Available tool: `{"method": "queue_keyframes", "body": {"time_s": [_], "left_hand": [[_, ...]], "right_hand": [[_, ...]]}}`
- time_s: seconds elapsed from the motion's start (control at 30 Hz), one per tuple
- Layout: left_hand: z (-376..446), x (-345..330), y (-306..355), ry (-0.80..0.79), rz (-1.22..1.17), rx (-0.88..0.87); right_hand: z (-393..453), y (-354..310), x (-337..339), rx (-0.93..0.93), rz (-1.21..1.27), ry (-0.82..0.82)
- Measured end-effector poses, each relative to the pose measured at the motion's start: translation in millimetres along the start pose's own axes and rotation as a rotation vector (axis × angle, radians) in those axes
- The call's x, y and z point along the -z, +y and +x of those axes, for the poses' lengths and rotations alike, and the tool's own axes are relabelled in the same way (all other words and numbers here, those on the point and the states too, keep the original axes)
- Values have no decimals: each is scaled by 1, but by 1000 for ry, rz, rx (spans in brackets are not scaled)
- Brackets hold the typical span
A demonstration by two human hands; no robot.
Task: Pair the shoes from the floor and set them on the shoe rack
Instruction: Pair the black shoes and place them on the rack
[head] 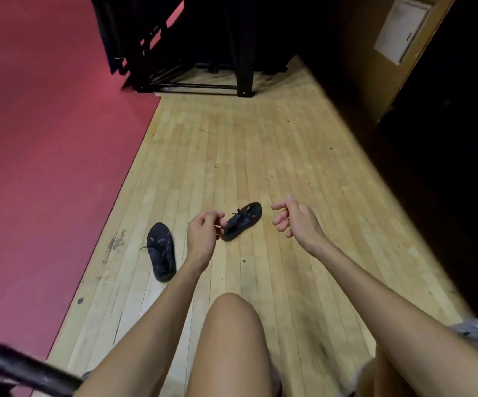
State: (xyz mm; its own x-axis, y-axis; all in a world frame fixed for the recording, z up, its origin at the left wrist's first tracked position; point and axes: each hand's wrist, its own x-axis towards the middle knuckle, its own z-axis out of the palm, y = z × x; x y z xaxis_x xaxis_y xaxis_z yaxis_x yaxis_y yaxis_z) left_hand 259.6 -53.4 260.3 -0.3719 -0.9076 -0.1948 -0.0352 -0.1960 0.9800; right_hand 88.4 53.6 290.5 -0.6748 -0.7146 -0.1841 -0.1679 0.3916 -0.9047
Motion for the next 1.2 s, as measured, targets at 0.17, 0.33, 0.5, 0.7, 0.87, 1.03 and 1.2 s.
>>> {"method": "queue_keyframes", "body": {"time_s": [0.17, 0.33, 0.5, 0.7, 0.87, 1.03, 1.2], "left_hand": [[36, 35, -42, 140, 68, 89], [70, 64, -95, 213, 129, 218], [92, 93, -156, 282, 211, 340], [125, 103, -207, 322, 232, 439], [143, 126, -249, 370, 328, 504], [151, 138, -286, 362, 508, 636], [182, 142, -307, 328, 775, 508]], "right_hand": [[36, 16, -39, -45, -30, -80], [66, 41, -81, -98, -50, -183], [91, 79, -108, -158, -135, -276], [119, 129, -148, -264, -220, -358], [132, 163, -192, -312, -235, -421], [140, 188, -227, -334, -256, -480], [150, 205, -246, -288, -305, -549]]}}
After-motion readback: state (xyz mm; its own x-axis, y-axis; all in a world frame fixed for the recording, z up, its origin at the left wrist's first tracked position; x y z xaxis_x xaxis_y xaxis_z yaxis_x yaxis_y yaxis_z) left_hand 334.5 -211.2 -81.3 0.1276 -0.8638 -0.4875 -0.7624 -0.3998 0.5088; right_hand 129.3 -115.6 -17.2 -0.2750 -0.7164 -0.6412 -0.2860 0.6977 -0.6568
